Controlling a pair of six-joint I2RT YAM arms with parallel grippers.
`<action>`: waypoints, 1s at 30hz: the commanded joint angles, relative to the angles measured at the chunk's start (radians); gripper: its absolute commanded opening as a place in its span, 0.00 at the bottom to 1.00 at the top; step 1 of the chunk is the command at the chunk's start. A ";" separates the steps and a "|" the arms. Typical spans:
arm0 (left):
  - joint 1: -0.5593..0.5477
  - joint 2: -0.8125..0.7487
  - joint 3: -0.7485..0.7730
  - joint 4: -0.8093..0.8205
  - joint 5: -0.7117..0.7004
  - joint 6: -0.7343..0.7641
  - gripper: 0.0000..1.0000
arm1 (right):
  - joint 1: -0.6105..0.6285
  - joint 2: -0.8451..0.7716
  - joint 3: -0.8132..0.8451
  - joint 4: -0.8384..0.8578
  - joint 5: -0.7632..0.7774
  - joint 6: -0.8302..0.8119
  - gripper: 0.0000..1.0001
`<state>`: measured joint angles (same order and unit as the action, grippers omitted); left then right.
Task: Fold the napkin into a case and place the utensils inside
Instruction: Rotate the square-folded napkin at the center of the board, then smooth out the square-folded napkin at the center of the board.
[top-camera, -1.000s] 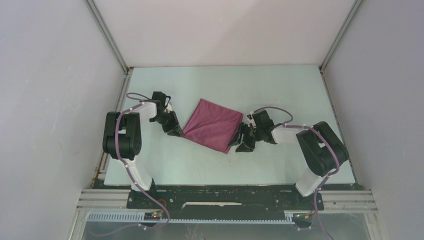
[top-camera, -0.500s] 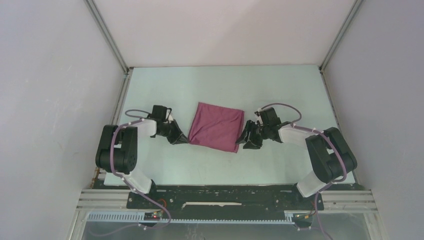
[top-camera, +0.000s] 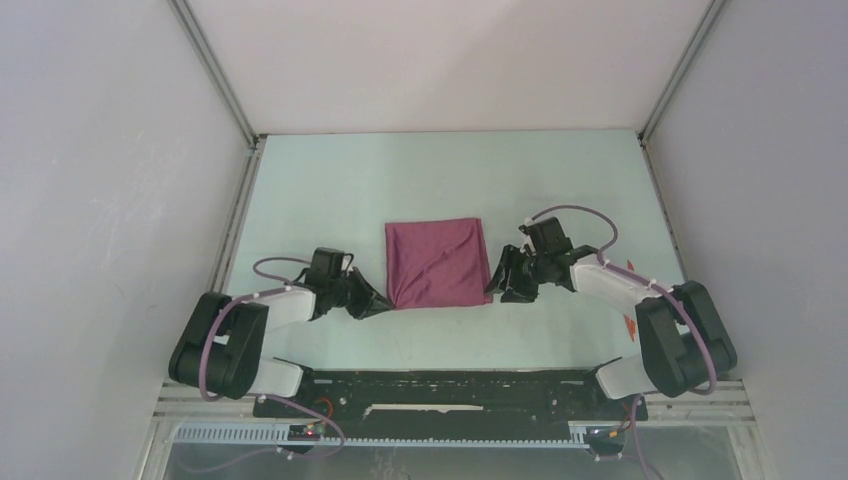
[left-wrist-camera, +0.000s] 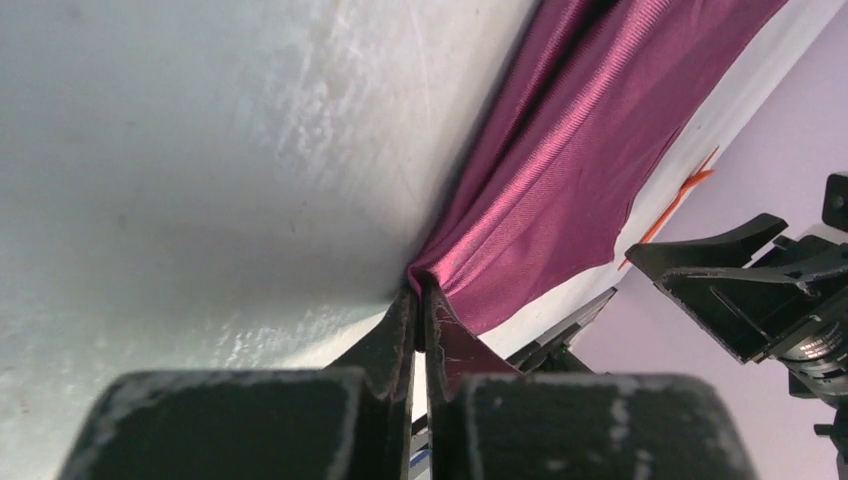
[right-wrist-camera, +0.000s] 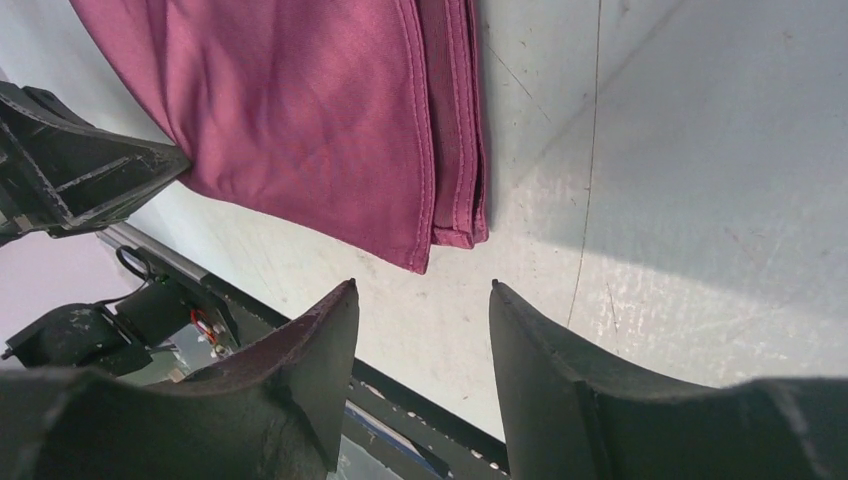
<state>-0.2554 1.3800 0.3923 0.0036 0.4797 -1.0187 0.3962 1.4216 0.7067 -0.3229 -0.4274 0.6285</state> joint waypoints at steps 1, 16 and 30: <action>-0.042 0.014 -0.032 -0.010 -0.066 -0.038 0.09 | 0.008 0.012 -0.015 0.004 -0.005 -0.037 0.60; -0.011 -0.193 0.238 -0.418 -0.162 0.277 0.74 | -0.075 0.313 0.356 0.080 0.017 -0.159 0.67; -0.009 0.309 0.576 0.038 0.111 0.125 0.61 | -0.127 0.667 0.650 0.440 -0.379 0.068 0.72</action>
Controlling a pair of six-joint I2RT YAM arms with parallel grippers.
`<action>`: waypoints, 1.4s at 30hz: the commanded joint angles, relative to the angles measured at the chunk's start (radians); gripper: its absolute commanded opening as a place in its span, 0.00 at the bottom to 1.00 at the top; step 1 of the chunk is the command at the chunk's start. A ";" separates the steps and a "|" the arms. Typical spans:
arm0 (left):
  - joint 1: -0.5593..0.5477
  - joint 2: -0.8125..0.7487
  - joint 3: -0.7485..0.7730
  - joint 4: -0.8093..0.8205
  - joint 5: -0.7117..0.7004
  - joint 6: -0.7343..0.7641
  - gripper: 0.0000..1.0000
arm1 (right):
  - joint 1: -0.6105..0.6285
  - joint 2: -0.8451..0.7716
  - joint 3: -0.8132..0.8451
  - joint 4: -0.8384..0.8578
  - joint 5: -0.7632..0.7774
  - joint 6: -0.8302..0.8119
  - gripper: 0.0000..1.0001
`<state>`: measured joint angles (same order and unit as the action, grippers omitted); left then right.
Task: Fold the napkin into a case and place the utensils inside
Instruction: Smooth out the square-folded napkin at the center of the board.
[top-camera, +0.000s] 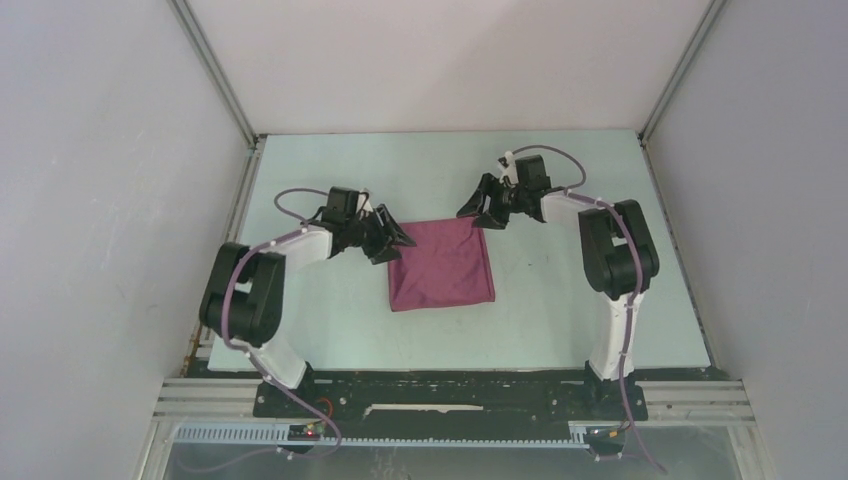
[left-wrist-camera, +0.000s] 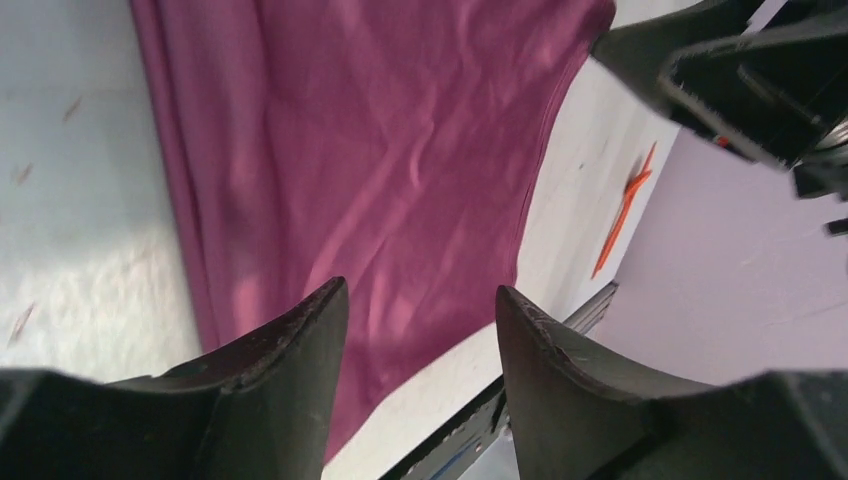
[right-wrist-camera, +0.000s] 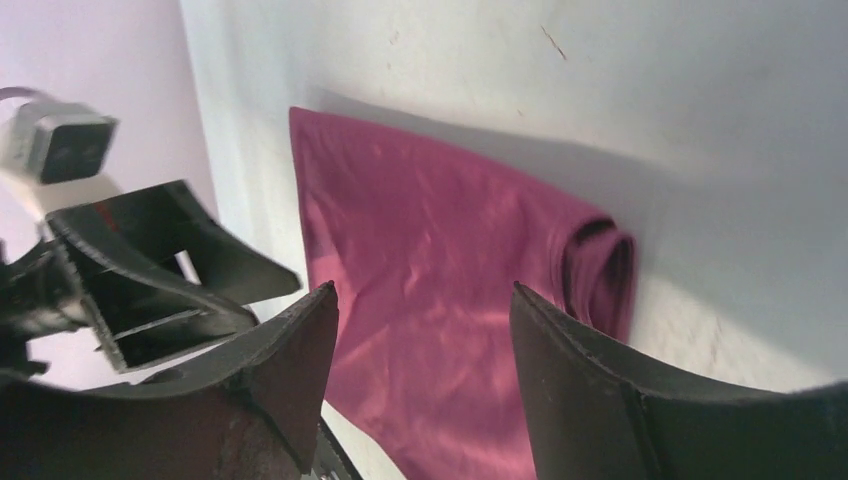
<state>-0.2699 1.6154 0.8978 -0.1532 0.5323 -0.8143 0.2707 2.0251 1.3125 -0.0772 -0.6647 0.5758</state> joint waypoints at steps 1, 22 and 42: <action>0.007 0.101 0.083 0.251 0.061 -0.108 0.62 | -0.003 0.088 0.056 0.212 -0.157 0.148 0.73; 0.152 0.194 0.146 0.255 -0.056 -0.158 0.72 | -0.052 0.150 0.121 0.149 -0.143 0.171 0.84; 0.155 0.409 0.295 0.089 0.107 -0.153 0.72 | 0.369 0.038 -0.107 0.564 -0.087 0.475 0.83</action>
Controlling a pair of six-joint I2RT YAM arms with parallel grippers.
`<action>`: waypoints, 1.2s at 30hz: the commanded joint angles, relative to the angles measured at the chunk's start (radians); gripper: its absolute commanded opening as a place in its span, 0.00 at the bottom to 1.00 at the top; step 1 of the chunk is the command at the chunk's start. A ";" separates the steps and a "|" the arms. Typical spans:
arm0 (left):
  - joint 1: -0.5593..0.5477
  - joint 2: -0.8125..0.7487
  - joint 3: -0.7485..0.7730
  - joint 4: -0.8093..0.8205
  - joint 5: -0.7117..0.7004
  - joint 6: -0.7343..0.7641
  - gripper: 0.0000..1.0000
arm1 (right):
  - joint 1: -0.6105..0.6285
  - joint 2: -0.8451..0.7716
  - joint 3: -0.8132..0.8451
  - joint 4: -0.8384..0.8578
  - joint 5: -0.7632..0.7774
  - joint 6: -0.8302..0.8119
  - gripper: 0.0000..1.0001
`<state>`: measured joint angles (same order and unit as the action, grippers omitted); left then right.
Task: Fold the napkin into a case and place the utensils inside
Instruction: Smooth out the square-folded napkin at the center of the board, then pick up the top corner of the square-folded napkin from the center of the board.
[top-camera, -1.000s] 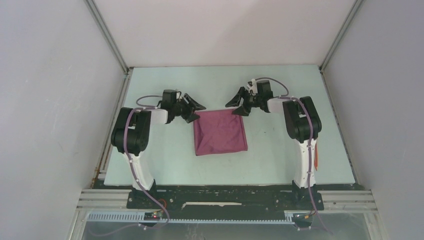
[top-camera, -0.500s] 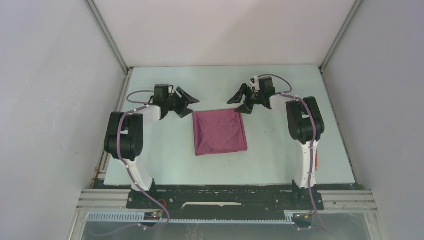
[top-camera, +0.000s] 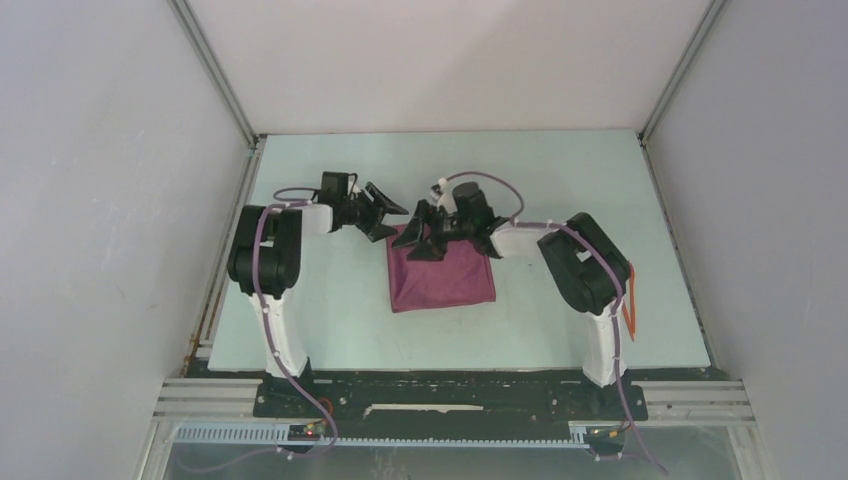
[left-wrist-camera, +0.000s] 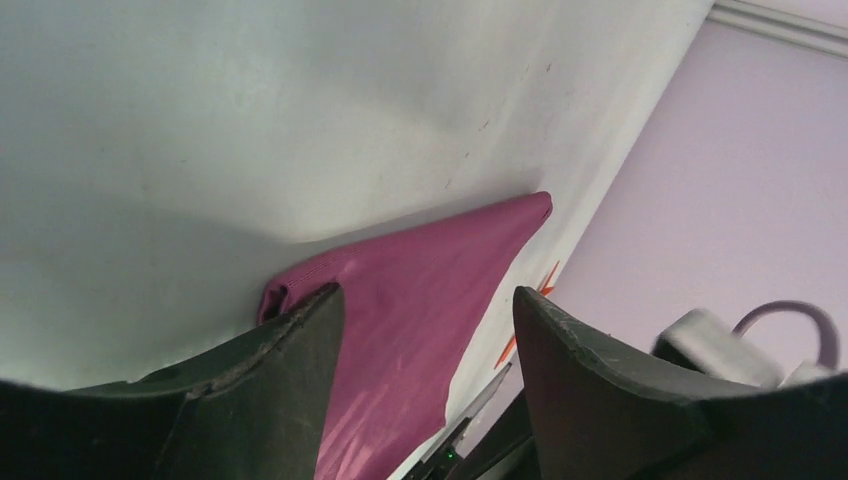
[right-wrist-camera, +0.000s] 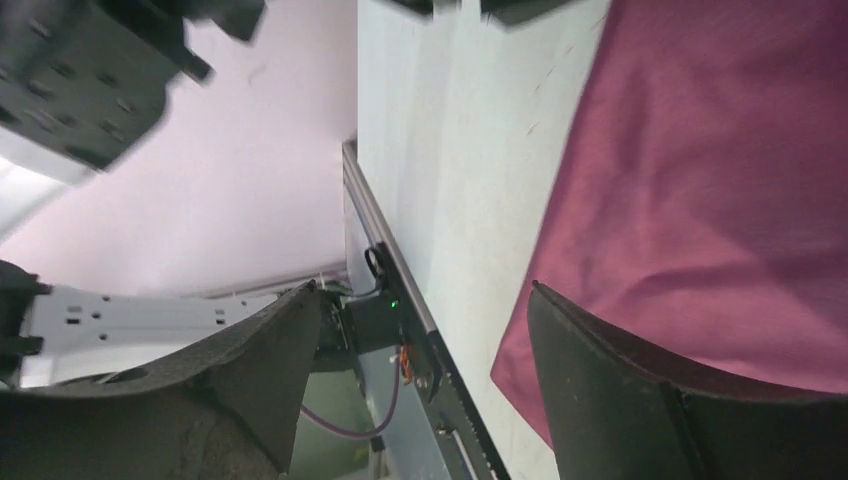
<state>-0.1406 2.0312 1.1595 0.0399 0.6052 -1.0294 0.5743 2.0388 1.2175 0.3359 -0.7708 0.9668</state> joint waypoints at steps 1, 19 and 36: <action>0.033 0.006 0.053 -0.146 0.041 0.076 0.72 | 0.083 0.028 -0.014 0.152 0.024 0.080 0.83; 0.010 -0.198 0.154 -0.416 -0.107 0.296 0.87 | 0.224 -0.361 -0.109 -0.651 0.385 -0.229 0.81; -0.166 -0.693 -0.184 -0.674 -0.293 0.539 0.85 | -0.233 -0.558 -0.328 -0.913 0.377 -0.434 0.41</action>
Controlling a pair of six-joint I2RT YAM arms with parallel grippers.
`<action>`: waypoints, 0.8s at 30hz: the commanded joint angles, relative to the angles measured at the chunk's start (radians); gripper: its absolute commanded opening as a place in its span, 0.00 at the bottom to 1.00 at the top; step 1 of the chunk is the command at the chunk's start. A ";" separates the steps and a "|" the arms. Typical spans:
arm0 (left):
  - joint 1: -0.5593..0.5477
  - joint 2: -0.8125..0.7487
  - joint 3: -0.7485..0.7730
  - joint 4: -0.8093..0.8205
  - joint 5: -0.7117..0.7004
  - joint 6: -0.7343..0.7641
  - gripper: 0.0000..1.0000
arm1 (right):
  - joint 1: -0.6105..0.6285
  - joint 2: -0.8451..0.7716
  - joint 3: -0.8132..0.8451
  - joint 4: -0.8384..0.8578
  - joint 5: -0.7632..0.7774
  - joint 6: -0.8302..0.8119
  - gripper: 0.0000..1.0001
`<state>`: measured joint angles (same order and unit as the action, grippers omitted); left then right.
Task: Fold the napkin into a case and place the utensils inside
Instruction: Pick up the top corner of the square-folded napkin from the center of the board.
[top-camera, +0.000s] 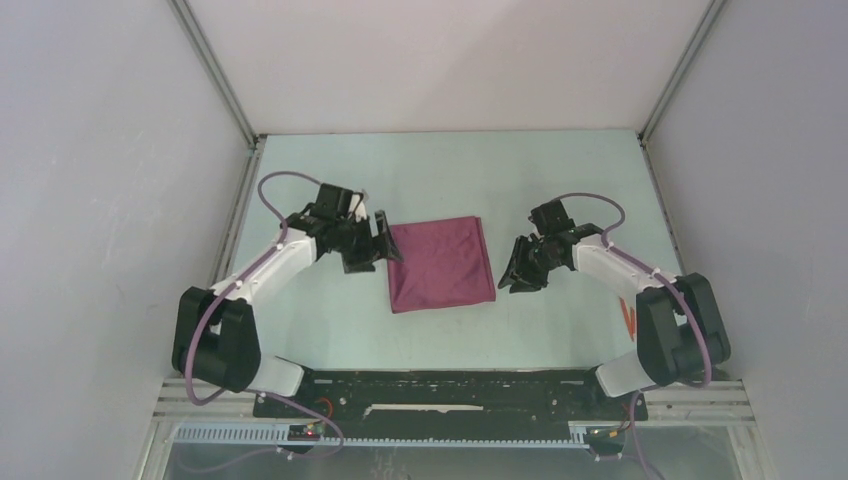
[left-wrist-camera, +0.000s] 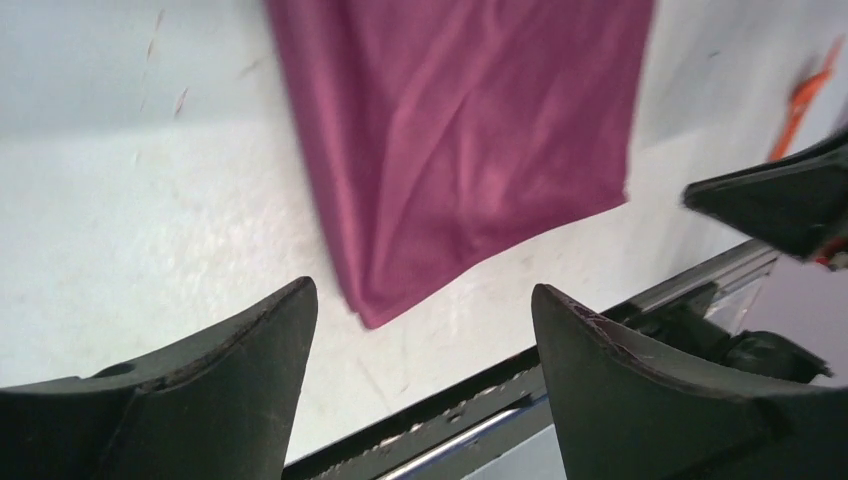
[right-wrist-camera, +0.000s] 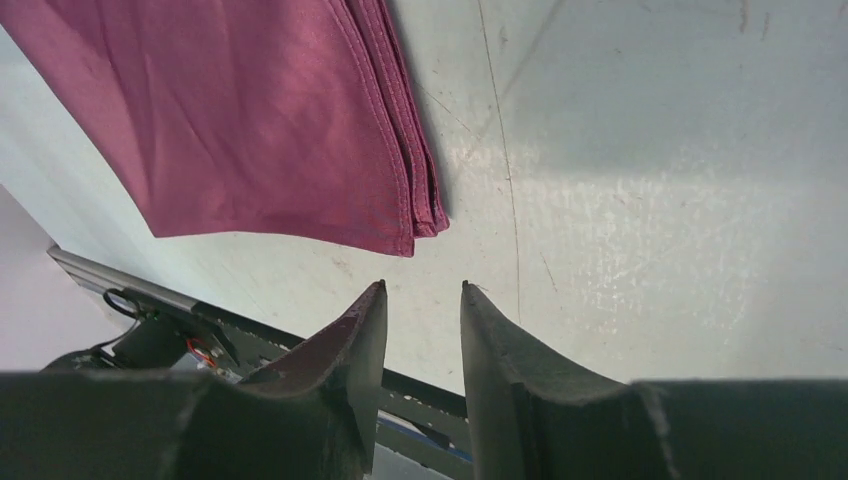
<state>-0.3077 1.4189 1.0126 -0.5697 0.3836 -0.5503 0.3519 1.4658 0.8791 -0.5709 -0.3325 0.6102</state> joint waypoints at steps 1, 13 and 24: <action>0.001 -0.092 -0.038 -0.066 -0.069 0.064 0.86 | -0.011 0.031 0.011 0.002 -0.067 -0.081 0.41; 0.000 -0.111 0.000 -0.090 -0.078 0.080 0.86 | -0.012 0.100 -0.032 0.106 -0.168 -0.023 0.41; -0.001 -0.132 -0.004 -0.091 -0.072 0.077 0.86 | 0.039 0.138 -0.054 0.176 -0.173 0.024 0.39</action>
<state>-0.3073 1.3251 0.9901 -0.6617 0.3168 -0.4946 0.3744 1.5974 0.8249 -0.4423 -0.4915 0.6052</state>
